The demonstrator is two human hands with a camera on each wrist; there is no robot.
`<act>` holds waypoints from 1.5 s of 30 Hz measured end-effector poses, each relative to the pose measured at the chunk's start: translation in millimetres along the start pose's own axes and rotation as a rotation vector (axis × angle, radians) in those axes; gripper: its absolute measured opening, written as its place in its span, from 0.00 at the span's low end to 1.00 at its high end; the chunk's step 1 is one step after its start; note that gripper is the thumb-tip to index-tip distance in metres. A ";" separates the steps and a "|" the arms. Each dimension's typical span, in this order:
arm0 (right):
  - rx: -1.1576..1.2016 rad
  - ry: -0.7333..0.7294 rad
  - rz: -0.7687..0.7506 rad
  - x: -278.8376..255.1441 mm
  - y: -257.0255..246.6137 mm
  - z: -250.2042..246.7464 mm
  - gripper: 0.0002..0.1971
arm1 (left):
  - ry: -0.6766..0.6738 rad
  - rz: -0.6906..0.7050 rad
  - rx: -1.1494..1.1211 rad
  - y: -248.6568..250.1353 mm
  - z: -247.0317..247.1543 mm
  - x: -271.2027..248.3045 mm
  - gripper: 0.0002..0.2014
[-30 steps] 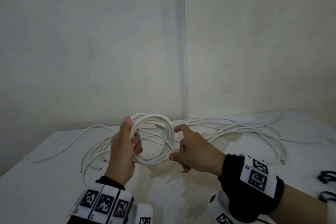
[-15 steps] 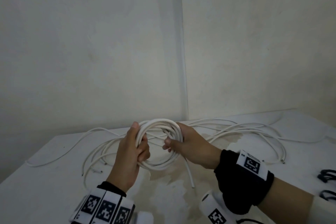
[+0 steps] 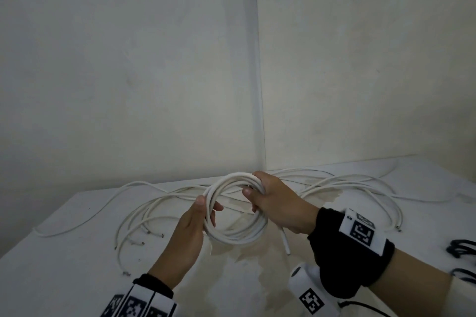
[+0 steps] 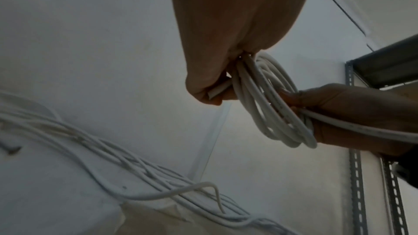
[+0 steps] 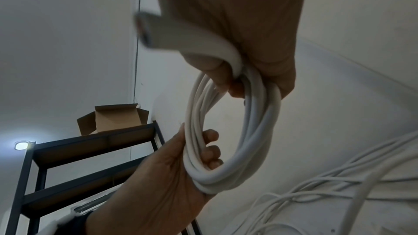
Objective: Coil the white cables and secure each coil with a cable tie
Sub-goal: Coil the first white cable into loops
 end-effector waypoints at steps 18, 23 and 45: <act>0.005 -0.221 -0.015 -9.6 -9.0 1.8 0.13 | -0.130 -0.245 -0.253 23.3 15.7 5.8 0.24; 0.135 -0.104 -0.067 -10.8 -9.2 -0.8 0.10 | -0.144 -0.306 -0.467 19.4 21.6 2.9 0.20; 0.217 -0.043 -0.095 -13.1 -2.3 -2.0 0.22 | -0.016 -0.311 -0.413 16.1 27.6 0.8 0.25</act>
Point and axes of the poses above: each hand's wrist, its own x-axis towards the middle knuckle, its own z-axis out of the palm, y = z × x, the point moved 8 cm from there along x, towards the middle knuckle, and after that the axes turned 5 degrees about x, right-handed, at the moved point
